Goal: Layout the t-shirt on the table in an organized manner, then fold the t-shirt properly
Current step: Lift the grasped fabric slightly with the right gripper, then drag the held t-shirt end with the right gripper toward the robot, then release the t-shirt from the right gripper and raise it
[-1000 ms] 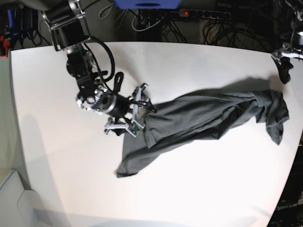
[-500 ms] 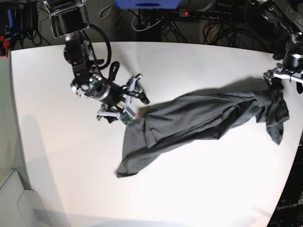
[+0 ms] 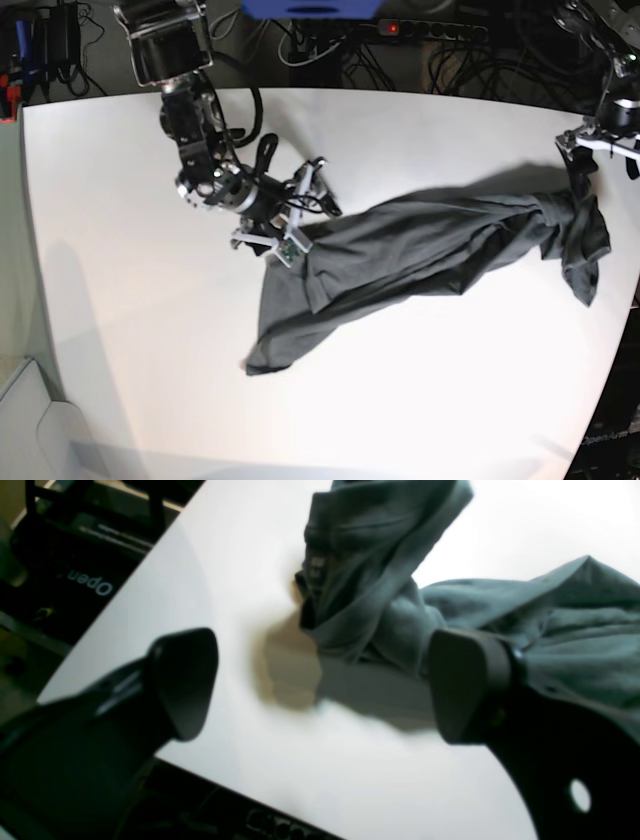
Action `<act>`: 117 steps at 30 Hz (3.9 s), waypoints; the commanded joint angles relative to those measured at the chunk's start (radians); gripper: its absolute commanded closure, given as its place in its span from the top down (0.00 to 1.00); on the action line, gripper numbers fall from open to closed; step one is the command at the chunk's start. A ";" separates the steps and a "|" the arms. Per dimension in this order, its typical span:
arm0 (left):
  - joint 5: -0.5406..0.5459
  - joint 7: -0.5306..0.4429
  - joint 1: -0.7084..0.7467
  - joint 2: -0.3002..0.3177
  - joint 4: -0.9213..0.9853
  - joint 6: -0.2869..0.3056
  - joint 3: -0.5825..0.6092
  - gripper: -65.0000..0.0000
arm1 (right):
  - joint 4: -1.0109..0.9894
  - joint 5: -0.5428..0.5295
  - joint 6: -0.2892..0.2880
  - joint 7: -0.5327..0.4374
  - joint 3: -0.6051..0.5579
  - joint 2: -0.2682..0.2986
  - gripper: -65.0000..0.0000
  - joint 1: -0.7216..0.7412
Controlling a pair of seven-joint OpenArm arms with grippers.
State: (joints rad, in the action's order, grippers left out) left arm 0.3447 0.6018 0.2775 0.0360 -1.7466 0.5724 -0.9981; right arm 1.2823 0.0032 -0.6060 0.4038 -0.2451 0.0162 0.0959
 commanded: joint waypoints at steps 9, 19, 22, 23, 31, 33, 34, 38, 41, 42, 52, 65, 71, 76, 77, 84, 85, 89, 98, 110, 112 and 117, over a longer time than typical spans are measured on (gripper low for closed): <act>0.018 -0.024 0.027 0.009 -0.020 0.002 -0.005 1.00 | -0.013 -0.015 -0.002 -0.029 0.000 -0.014 0.68 0.041; 0.020 -0.021 0.041 0.005 -0.054 0.002 -0.038 1.00 | -0.013 -0.015 -0.002 -0.029 0.099 -0.017 0.68 0.063; 0.020 -0.021 0.041 0.005 -0.054 0.002 -0.038 1.00 | -0.008 -0.016 -0.002 -0.029 0.097 -0.017 0.68 0.063; 0.020 -0.021 0.042 0.005 -0.054 0.002 -0.038 1.00 | -0.005 -0.016 -0.002 -0.029 0.094 -0.017 0.68 0.063; 0.020 -0.021 0.047 0.005 -0.054 0.002 -0.038 1.00 | -0.011 -0.016 -0.002 -0.027 0.091 -0.060 0.65 0.064; 0.020 -0.021 0.047 0.005 -0.054 0.002 -0.038 1.00 | -0.013 -0.016 -0.002 -0.029 0.091 -0.061 0.56 0.075; 0.020 -0.021 0.047 0.005 -0.054 0.002 -0.038 1.00 | -0.016 -0.016 -0.002 -0.029 0.091 -0.069 0.49 0.086; 0.020 -0.021 0.047 0.005 -0.054 0.002 -0.038 1.00 | -0.079 -0.016 -0.002 -0.024 0.097 -0.086 0.20 0.132; 0.020 -0.021 0.049 0.005 -0.054 0.002 -0.038 1.00 | -0.065 -0.016 -0.002 -0.016 0.099 -0.083 0.00 0.146; 0.020 -0.021 0.049 0.005 -0.054 0.004 -0.038 1.00 | -0.034 -0.016 -0.002 -0.012 0.099 -0.078 0.00 0.143; 0.020 -0.019 0.049 -0.017 -0.168 0.004 -0.040 1.00 | 0.561 -0.016 -0.009 0.208 0.165 -0.045 0.00 0.092; 0.026 -0.019 0.088 -0.015 -0.210 0.004 -0.038 1.00 | 0.739 -0.156 -0.009 0.297 0.224 -0.051 0.00 0.295; 0.126 -0.019 0.127 -0.012 -0.210 0.004 -0.103 1.00 | 0.664 -0.156 -0.007 0.343 0.246 -0.065 0.00 0.453; 0.146 -0.019 0.131 -0.012 -0.212 0.004 -0.137 1.00 | 0.466 -0.156 -0.007 0.330 0.249 -0.081 0.00 0.539; 0.144 -0.019 0.139 -0.012 -0.212 0.004 -0.138 1.00 | 0.417 -0.156 -0.007 0.318 0.249 -0.088 0.00 0.554; 0.146 -0.019 0.171 -0.005 -0.214 0.004 -0.144 1.00 | 0.078 -0.156 -0.005 0.131 0.249 -0.129 0.00 0.660; 0.146 -0.019 0.179 -0.005 -0.212 0.004 -0.143 1.00 | 0.050 -0.156 -0.005 0.122 0.249 -0.137 0.00 0.672; 0.146 -0.019 0.187 -0.005 -0.215 0.004 -0.143 1.00 | -0.019 -0.157 -0.005 0.094 0.250 -0.164 0.00 0.706; 0.146 -0.019 0.179 -0.011 -0.215 0.004 -0.135 1.00 | -0.320 -0.156 -0.005 0.088 0.188 -0.166 0.52 0.759; 0.136 -0.018 0.197 -0.069 -0.206 0.004 0.064 1.00 | -0.057 -0.156 -0.005 0.086 0.195 -0.094 0.51 0.499; 0.136 -0.018 0.199 -0.074 -0.206 0.004 0.101 1.00 | 0.010 -0.154 -0.005 0.086 0.195 -0.072 0.51 0.431; 0.136 -0.018 0.196 -0.081 -0.106 0.002 0.169 1.00 | 0.133 -0.154 -0.005 0.086 0.195 -0.012 0.51 0.275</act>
State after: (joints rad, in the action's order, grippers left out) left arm 0.4690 0.6060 0.4675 -0.0532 -1.8347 0.5743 -0.8227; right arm 1.3941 -0.1352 -0.6067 0.5262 -0.0479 0.0086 0.3367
